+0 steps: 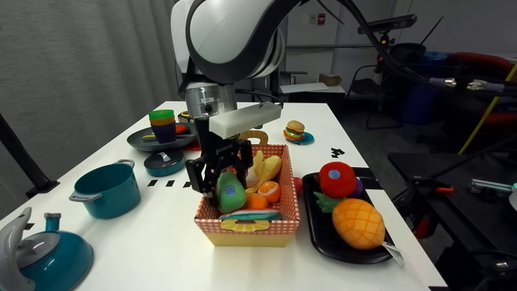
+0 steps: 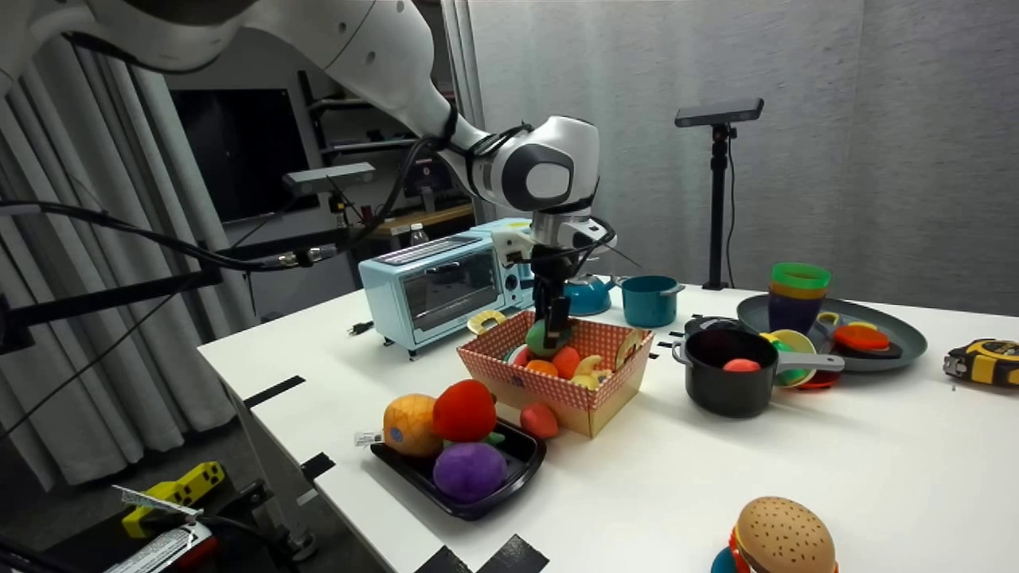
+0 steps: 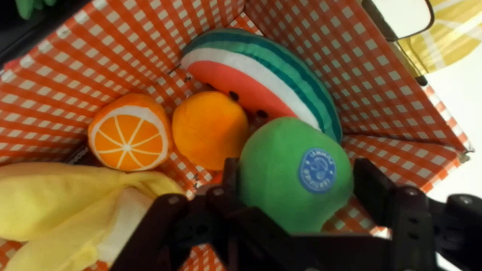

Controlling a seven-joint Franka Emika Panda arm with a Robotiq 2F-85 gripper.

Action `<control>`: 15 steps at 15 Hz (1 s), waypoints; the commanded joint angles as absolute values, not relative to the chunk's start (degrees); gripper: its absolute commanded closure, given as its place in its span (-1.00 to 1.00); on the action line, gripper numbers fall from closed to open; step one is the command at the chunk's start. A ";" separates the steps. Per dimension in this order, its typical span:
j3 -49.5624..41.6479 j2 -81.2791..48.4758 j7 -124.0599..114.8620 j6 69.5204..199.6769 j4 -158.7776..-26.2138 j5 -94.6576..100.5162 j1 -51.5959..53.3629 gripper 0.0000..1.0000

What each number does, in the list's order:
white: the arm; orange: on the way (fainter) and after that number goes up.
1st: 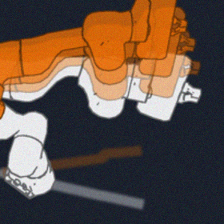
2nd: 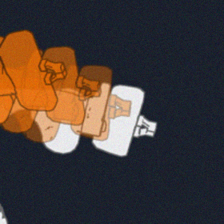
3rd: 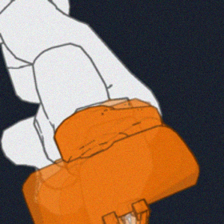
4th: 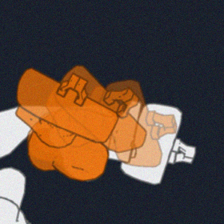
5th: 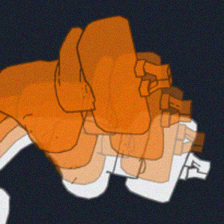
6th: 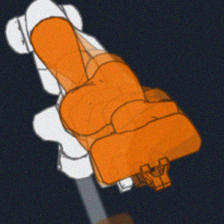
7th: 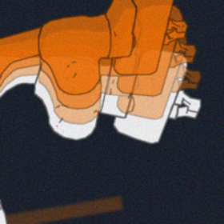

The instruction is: Pick up the mango and green fruit plush toy from the box and put them on the black tray

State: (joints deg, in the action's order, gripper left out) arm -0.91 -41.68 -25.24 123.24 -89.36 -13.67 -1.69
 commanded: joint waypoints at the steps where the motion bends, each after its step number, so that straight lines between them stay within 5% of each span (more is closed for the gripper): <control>1: -0.90 -43.77 -24.41 120.62 -85.48 -15.21 -1.97 0.04; 7: -1.12 -40.42 -23.91 121.44 -89.04 -14.91 -1.90 0.87; 15: -1.63 -28.51 -22.27 124.27 -102.45 -13.98 -1.23 0.89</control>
State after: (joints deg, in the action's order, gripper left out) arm -1.02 -35.96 -24.52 123.24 -94.05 -13.67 -1.69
